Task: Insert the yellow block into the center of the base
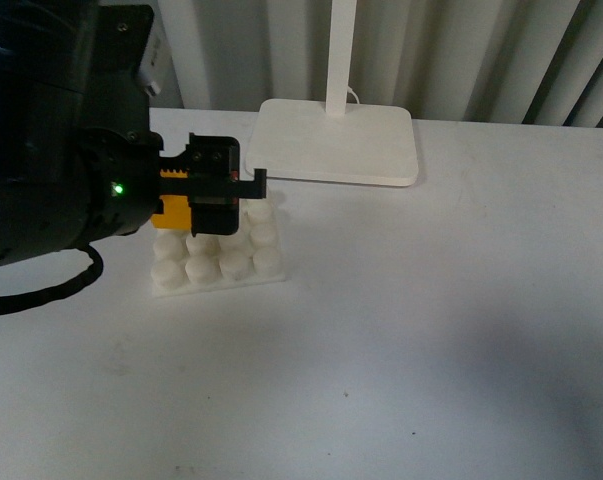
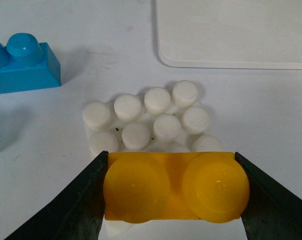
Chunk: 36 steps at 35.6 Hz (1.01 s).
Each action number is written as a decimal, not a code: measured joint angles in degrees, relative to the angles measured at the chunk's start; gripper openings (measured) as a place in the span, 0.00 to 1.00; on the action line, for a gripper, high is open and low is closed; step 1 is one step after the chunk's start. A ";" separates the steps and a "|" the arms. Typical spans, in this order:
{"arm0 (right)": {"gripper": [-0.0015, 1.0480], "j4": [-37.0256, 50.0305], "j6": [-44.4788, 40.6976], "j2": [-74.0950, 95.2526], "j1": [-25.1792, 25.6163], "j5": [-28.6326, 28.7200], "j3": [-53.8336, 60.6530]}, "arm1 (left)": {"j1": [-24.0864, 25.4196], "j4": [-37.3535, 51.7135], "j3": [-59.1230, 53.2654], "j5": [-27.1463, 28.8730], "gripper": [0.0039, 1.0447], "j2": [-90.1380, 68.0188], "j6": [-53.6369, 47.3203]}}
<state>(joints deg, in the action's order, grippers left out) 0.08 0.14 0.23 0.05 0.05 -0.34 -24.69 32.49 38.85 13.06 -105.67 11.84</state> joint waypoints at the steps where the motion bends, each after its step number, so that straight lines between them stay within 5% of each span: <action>1: 0.91 0.00 0.00 0.00 0.00 0.00 0.00 | -0.33 0.26 0.50 0.50 0.62 -0.98 0.04; 36: 0.91 0.00 0.00 0.00 0.00 0.00 0.00 | -2.71 -0.55 7.15 6.99 0.62 -11.69 3.30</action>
<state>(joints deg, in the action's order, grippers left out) 0.08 0.14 0.23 0.05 0.05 -0.34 -27.40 31.94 46.00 20.05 -117.36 15.14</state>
